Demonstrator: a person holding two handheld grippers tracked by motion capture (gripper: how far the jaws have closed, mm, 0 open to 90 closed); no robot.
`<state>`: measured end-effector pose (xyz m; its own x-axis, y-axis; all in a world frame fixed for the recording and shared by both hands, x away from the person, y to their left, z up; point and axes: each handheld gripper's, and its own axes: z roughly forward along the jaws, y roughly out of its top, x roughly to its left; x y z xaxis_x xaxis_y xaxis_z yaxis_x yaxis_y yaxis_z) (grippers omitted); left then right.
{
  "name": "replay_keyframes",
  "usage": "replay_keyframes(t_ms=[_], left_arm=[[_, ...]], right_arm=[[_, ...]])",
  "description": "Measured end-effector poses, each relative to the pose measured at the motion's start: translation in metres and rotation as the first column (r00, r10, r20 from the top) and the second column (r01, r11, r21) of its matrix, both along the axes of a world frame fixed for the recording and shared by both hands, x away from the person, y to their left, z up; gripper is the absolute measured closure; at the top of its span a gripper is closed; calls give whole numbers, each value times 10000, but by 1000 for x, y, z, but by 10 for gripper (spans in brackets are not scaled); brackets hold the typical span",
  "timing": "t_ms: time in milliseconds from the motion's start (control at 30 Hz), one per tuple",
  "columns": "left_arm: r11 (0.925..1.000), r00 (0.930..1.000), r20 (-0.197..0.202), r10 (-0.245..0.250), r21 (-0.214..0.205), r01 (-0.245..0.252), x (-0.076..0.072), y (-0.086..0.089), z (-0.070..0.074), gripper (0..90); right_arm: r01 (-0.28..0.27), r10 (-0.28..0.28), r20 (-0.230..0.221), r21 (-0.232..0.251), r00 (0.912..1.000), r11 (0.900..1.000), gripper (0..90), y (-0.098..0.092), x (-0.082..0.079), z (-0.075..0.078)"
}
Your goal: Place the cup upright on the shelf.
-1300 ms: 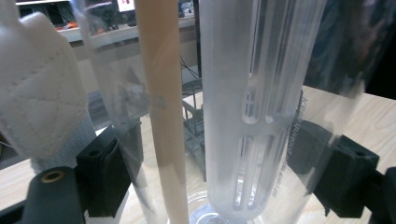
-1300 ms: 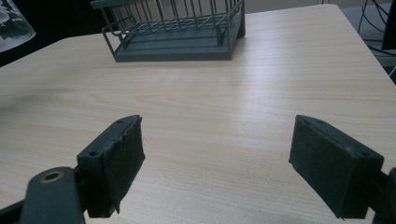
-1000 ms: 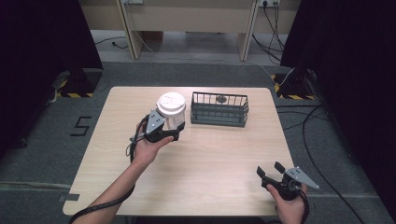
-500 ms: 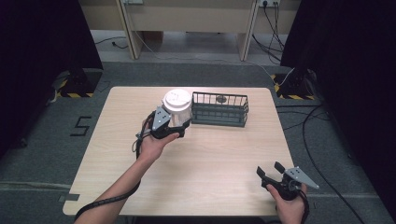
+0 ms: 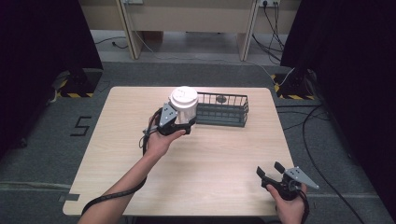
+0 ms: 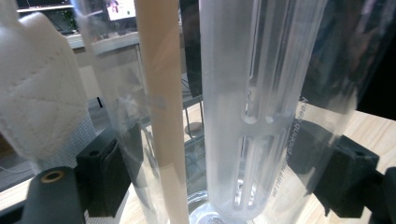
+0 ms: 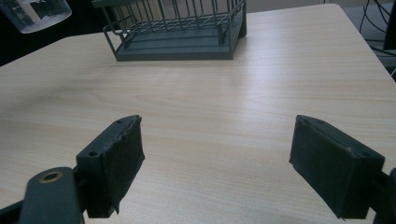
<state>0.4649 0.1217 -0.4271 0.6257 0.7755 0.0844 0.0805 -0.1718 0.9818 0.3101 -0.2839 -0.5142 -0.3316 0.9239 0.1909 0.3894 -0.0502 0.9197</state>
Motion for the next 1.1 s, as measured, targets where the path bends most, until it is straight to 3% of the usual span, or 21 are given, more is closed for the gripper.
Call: replay_keyframes(t_ms=[433,1100], left_arm=[[10000,9998,194,-62,-64,63,13,-16,12,177],[10000,9998,183,-1,11,1,34,-33,18,177]], right_arm=[[-59,59,20,-79,10000,10000,176,0,0,0],[-75,75,41,-135,10000,9999,173,0,1,0]])
